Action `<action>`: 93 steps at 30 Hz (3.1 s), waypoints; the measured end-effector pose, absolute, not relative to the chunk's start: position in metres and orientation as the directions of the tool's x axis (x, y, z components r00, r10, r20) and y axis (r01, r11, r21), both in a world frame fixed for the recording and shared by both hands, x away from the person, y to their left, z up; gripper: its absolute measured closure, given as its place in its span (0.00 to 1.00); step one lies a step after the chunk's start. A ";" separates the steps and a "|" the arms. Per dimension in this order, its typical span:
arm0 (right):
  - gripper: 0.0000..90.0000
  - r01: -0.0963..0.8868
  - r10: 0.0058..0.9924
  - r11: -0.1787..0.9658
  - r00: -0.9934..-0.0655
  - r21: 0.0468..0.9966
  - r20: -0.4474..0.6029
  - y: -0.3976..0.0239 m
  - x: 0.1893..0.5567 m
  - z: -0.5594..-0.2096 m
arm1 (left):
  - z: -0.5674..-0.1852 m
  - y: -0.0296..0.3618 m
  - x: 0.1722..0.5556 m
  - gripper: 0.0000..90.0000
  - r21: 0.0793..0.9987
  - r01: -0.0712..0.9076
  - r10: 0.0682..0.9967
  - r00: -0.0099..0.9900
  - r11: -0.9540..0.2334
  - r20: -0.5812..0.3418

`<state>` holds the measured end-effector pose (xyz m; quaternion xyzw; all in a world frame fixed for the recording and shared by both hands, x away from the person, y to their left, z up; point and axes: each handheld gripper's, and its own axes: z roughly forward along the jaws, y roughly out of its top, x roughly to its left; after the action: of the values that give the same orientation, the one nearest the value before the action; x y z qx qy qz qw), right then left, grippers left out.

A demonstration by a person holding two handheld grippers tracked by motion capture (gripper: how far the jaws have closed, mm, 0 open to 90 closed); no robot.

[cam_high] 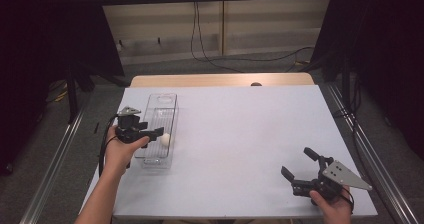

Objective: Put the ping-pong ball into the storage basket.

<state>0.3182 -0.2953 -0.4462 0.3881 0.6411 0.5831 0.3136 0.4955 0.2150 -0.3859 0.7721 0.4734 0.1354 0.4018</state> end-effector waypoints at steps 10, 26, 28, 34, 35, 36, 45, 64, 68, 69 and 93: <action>0.01 0.131 0.861 0.026 -0.506 0.991 0.044 -0.294 0.319 -0.446 | -0.380 0.215 0.489 0.23 0.776 0.579 0.820 0.553 -0.250 -0.148; 0.01 0.130 0.865 0.020 -0.499 0.991 0.048 -0.296 0.316 -0.446 | -0.382 0.217 0.476 0.18 0.819 0.529 0.811 0.566 -0.221 -0.146; 0.01 0.129 0.866 0.022 -0.498 0.991 0.046 -0.297 0.317 -0.446 | -0.381 0.217 0.474 0.17 0.824 0.525 0.817 0.559 -0.214 -0.144; 0.01 0.130 0.866 0.022 -0.498 0.991 0.046 -0.297 0.317 -0.446 | -0.379 0.218 0.470 0.15 0.837 0.502 0.811 0.571 -0.218 -0.131; 0.01 0.131 0.866 0.021 -0.498 0.991 0.048 -0.297 0.316 -0.446 | -0.379 0.218 0.469 0.15 0.842 0.496 0.809 0.572 -0.211 -0.134; 0.01 0.131 0.866 0.021 -0.498 0.991 0.048 -0.297 0.316 -0.446 | -0.379 0.219 0.469 0.15 0.843 0.496 0.803 0.578 -0.206 -0.144; 0.01 0.129 0.865 0.024 -0.501 0.991 0.044 -0.297 0.316 -0.446 | -0.380 0.221 0.463 0.11 0.855 0.480 0.805 0.576 -0.196 -0.139; 0.01 0.131 0.864 0.025 -0.502 0.991 0.045 -0.297 0.316 -0.445 | -0.381 0.224 0.453 0.04 0.877 0.448 0.801 0.582 -0.175 -0.137; 0.01 0.127 0.865 0.025 -0.500 0.992 0.042 -0.297 0.316 -0.445 | -0.382 0.225 0.451 0.03 0.880 0.446 0.801 0.581 -0.164 -0.145; 0.01 0.130 0.862 0.027 -0.505 0.991 0.043 -0.297 0.316 -0.445 | -0.382 0.225 0.450 0.03 0.879 0.447 0.802 0.580 -0.165 -0.145; 0.01 0.129 0.865 0.023 -0.499 0.991 0.045 -0.296 0.317 -0.446 | -0.386 0.236 0.439 0.03 0.900 0.415 0.808 0.572 -0.133 -0.144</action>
<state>0.3168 -0.2957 -0.4458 0.3875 0.6412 0.5817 0.3167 0.4388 0.2364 -0.3865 0.7273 0.4201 0.1938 0.5070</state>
